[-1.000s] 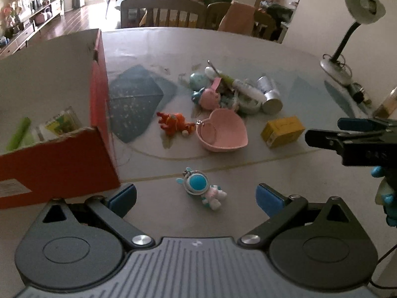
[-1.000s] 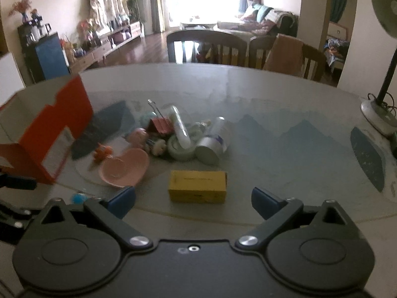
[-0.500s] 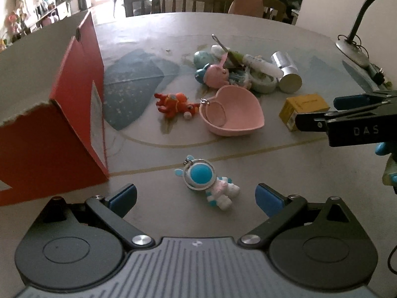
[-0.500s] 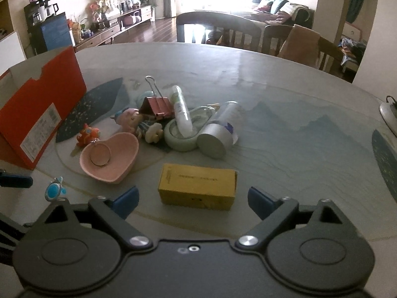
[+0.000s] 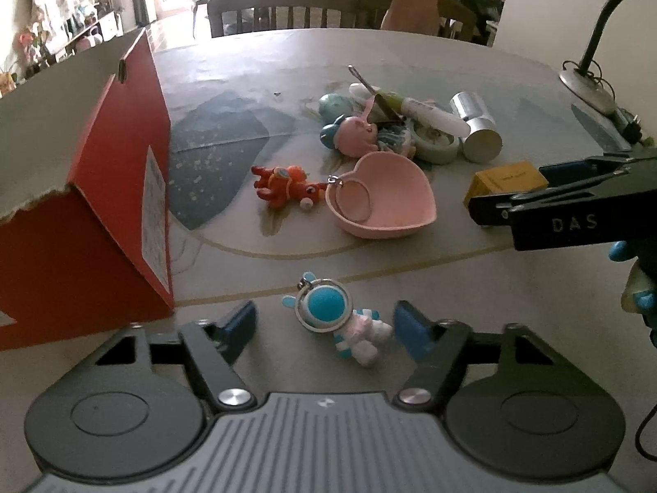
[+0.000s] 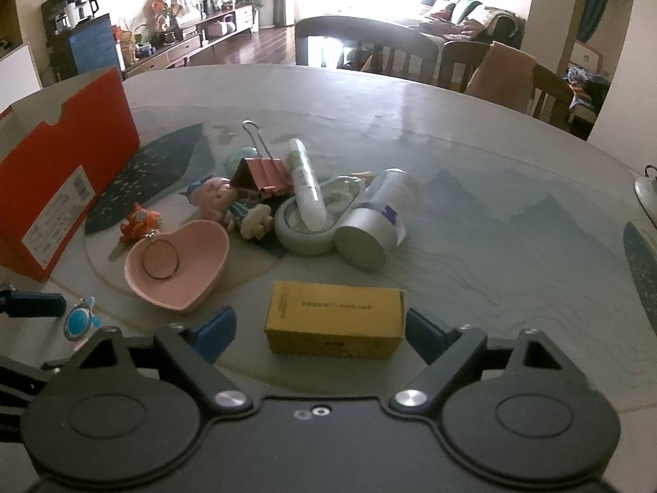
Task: Organize rigid objects
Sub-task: 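Grasp the yellow carton with the right tool while the left tool grasps the blue astronaut keychain, then carry the yellow carton and astronaut keychain in both tools into the shoebox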
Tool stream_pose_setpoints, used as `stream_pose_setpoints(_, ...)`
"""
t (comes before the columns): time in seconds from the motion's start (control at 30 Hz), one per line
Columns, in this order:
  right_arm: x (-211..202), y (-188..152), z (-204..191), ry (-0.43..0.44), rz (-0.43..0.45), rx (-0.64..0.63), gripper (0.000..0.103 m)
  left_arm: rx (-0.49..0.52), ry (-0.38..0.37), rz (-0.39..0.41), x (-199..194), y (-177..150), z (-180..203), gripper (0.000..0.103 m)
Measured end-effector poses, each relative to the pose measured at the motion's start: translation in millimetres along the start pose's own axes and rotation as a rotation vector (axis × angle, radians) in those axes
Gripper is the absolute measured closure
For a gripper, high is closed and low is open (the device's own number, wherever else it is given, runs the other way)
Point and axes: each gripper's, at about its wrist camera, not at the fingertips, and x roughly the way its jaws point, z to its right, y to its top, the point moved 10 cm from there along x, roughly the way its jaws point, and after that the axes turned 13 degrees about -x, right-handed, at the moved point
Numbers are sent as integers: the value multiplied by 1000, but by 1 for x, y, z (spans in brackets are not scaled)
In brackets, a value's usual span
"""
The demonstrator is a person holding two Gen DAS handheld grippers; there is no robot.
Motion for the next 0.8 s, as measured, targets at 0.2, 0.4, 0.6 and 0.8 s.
stream_pose_setpoints(0.2,3,-2,4,-23,-16,10,28,-1,-14,0,-2,0,3,46)
stream_pose_setpoints(0.4,-1,-6,7,-33,-8,12,34,-16,-13,-6,-3,0,1,46)
stream_pose_setpoints(0.6,-17,-8,7,-22,9,40,34,-39,-22,-9,-8,1,-3,46)
stream_pose_setpoints(0.8,-43,-3,1,-5,42,31,34,-58,-48,1,-17,6,-5,46)
